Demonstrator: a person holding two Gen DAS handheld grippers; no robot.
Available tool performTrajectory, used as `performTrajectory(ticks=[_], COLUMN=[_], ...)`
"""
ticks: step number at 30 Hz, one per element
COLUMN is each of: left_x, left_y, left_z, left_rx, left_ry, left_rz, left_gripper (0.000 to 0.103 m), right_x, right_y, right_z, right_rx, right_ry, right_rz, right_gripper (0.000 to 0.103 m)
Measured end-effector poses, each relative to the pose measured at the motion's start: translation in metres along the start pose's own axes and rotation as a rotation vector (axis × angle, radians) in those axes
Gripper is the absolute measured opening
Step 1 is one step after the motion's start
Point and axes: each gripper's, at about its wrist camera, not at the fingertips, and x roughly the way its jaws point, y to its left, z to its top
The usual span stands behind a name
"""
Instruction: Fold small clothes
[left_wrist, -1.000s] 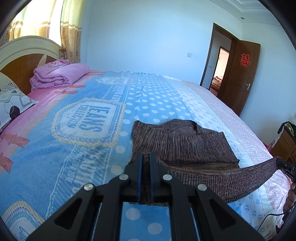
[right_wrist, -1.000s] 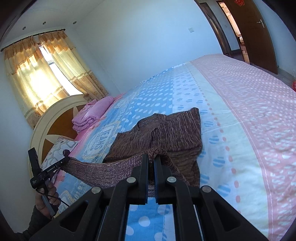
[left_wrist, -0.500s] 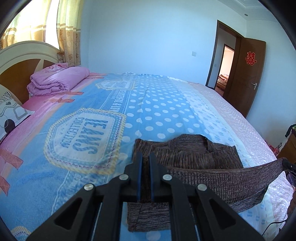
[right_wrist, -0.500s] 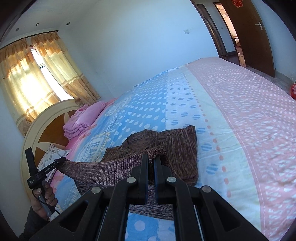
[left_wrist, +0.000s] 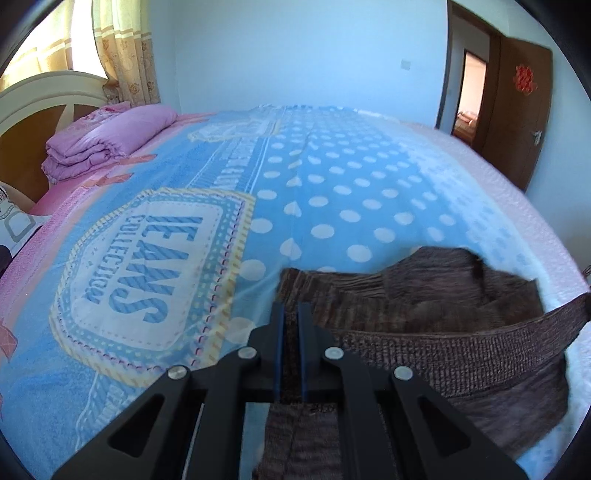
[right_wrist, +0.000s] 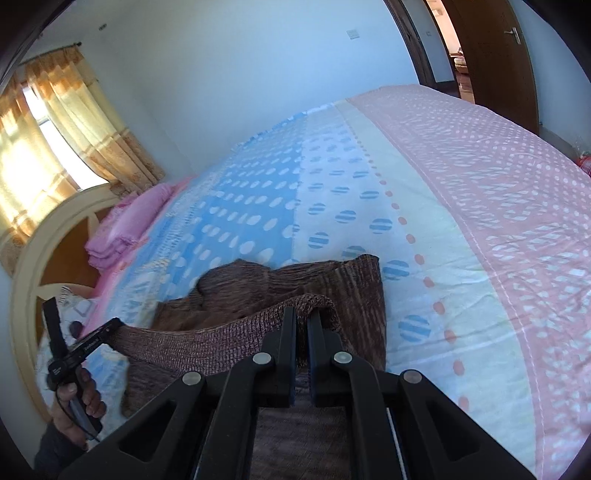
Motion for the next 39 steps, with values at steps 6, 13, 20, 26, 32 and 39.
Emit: performTrajectory(ticks=[6,13,20,26,32,39], left_x=[0.032,-0.009,0.025,0.047,0.072,0.049], left_y=[-0.004,-0.008,-0.036,-0.036,-0.006,0.021], left_z=[-0.016,-0.052,-0.052,-0.007,0.028,0.008], left_rx=[0.057,0.238,0.396,0.362,0.229,0.225], left_ry=[0.051,-0.019,0.012,-0.028,0.068,0.031], left_rz=[0.060,0.082,0.207,0.342,0.353,0.297], left_gripper=[0.016,0.081,0.086,0.090,0.095,0.095], right_x=[0.046,0.037,0.067,0.086,0.068,0.049], right_y=[-0.013,0.014,0.040,0.036,0.015,0.008], right_z=[-0.010,-0.039,-0.035,0.023,0.047,0.007], right_rx=[-0.051,-0.314,-0.511,-0.435,-0.257,-0.337], right_ry=[0.058,0.096,0.143,0.076,0.000,0.046], right_rz=[-0.126,-0.198,-0.339,-0.405,-0.354,-0.227], right_gripper=[0.016,0.068,0.068,0.068,0.068,0.068])
